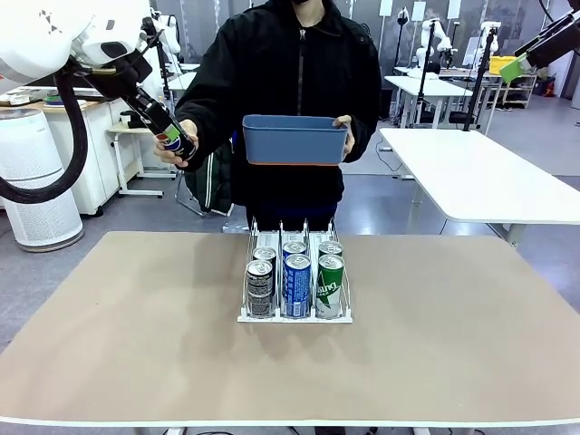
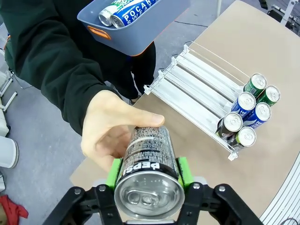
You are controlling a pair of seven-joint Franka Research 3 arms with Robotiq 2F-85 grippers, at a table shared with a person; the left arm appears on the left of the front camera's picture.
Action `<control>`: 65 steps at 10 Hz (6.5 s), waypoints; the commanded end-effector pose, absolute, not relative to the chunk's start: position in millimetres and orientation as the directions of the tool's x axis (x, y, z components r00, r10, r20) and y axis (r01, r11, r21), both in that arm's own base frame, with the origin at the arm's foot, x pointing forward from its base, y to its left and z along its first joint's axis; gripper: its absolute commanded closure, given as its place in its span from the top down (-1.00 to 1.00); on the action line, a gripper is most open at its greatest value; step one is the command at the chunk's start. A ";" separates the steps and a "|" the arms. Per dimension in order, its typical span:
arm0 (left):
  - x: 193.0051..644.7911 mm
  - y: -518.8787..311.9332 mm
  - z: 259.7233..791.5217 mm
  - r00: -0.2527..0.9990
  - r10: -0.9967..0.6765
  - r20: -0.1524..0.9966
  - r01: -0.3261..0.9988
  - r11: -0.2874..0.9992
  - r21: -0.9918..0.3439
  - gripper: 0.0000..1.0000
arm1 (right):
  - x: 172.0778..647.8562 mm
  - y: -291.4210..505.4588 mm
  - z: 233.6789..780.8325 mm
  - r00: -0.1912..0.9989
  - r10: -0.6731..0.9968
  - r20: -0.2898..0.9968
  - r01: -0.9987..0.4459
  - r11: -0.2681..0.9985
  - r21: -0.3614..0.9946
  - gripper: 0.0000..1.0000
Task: Fill the beverage cans into the dispenser.
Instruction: Place the picked Pepsi coke in the line of the Automatic Can Dispenser with the same cans.
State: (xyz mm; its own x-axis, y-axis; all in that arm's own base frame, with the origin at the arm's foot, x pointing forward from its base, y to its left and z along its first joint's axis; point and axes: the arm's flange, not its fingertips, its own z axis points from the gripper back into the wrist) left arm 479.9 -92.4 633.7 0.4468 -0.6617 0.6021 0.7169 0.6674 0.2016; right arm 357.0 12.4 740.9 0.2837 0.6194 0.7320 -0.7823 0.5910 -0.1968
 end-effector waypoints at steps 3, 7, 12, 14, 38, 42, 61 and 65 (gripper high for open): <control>480.2 -89.9 633.2 0.447 -0.660 0.604 0.715 0.670 0.202 -0.14 | 357.0 12.6 740.5 0.284 0.619 0.732 -0.782 0.592 -0.196 1.00; 480.2 -89.9 633.2 0.447 -0.660 0.604 0.715 0.670 0.202 -0.14 | 357.0 12.6 740.5 0.284 0.619 0.732 -0.782 0.592 -0.196 1.00; 480.2 -89.9 633.2 0.447 -0.660 0.604 0.715 0.670 0.202 -0.14 | 357.0 12.6 740.5 0.284 0.619 0.732 -0.782 0.592 -0.196 1.00; 480.2 -89.9 633.2 0.447 -0.660 0.604 0.715 0.670 0.202 -0.14 | 357.0 12.6 740.5 0.284 0.619 0.732 -0.782 0.592 -0.196 1.00; 383.6 -186.3 622.4 0.597 -0.687 0.413 0.711 0.692 0.123 0.16 | 357.0 12.6 740.5 0.284 0.619 0.732 -0.782 0.592 -0.196 1.00; 329.2 -237.5 586.1 0.595 -0.765 0.247 0.788 0.616 0.006 0.16 | 357.0 12.6 740.5 0.284 0.619 0.732 -0.782 0.592 -0.196 1.00; 304.6 -295.6 489.3 0.592 -0.776 0.218 0.774 0.623 0.115 0.16 | 357.0 12.6 740.5 0.284 0.619 0.732 -0.782 0.592 -0.196 1.00; 309.8 -293.8 488.3 0.580 -0.784 0.223 0.788 0.609 0.091 0.16 | 357.0 12.6 740.5 0.284 0.619 0.732 -0.782 0.592 -0.196 1.00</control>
